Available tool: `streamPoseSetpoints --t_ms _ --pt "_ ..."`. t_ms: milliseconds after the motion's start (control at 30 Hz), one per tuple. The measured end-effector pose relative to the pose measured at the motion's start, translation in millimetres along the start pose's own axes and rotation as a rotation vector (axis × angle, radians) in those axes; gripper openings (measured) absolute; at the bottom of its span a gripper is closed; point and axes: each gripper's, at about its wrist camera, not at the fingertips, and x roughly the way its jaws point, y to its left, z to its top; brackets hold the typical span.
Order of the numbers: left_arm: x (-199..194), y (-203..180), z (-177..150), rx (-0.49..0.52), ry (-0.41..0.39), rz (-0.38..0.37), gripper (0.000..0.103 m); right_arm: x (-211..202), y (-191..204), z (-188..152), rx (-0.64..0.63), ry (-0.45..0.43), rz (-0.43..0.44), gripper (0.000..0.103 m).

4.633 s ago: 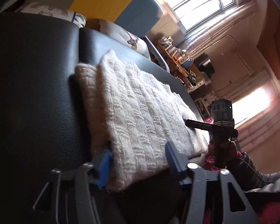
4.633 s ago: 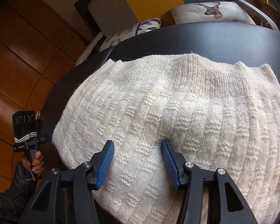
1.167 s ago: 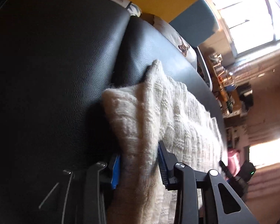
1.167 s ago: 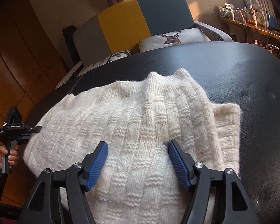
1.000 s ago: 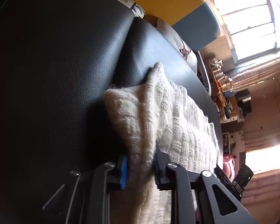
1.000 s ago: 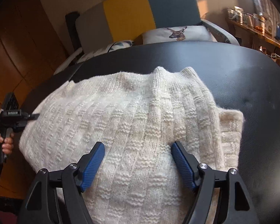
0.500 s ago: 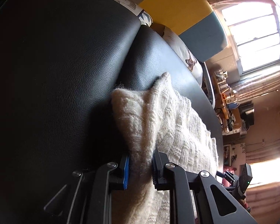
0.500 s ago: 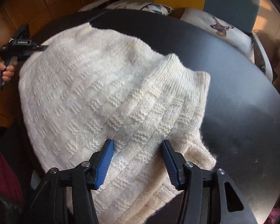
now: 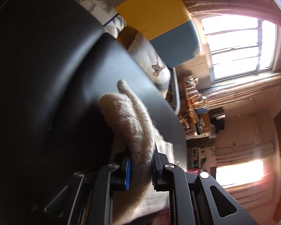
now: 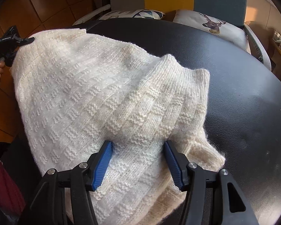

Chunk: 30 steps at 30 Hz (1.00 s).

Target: Fold clothes

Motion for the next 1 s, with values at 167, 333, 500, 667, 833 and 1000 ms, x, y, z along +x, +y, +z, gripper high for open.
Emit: streamPoseSetpoints --t_ms 167,333,500,667,833,1000 --pt "10.5 -44.3 -6.2 -0.011 -0.011 -0.075 0.016 -1.7 5.2 -5.4 0.024 -0.010 -0.011 0.060" --pt "26.0 -87.6 -15.3 0.006 -0.031 -0.104 0.016 -2.6 11.2 -10.1 0.049 -0.025 -0.009 0.060" --pt "65.8 -137.6 -32.1 0.089 0.023 -0.096 0.016 -3.5 19.3 -19.8 0.078 -0.068 0.016 0.060" --pt "124.8 -166.6 -61.8 0.160 0.156 -0.069 0.016 -7.0 17.9 -35.2 0.116 -0.132 0.061 0.061" --pt "177.6 -170.2 -88.8 0.166 0.270 -0.038 0.016 -6.7 17.8 -33.8 0.142 -0.182 0.101 0.061" --pt "203.9 -167.0 -111.8 0.151 0.311 -0.010 0.016 -9.5 19.9 -38.0 0.158 -0.211 0.115 0.061"
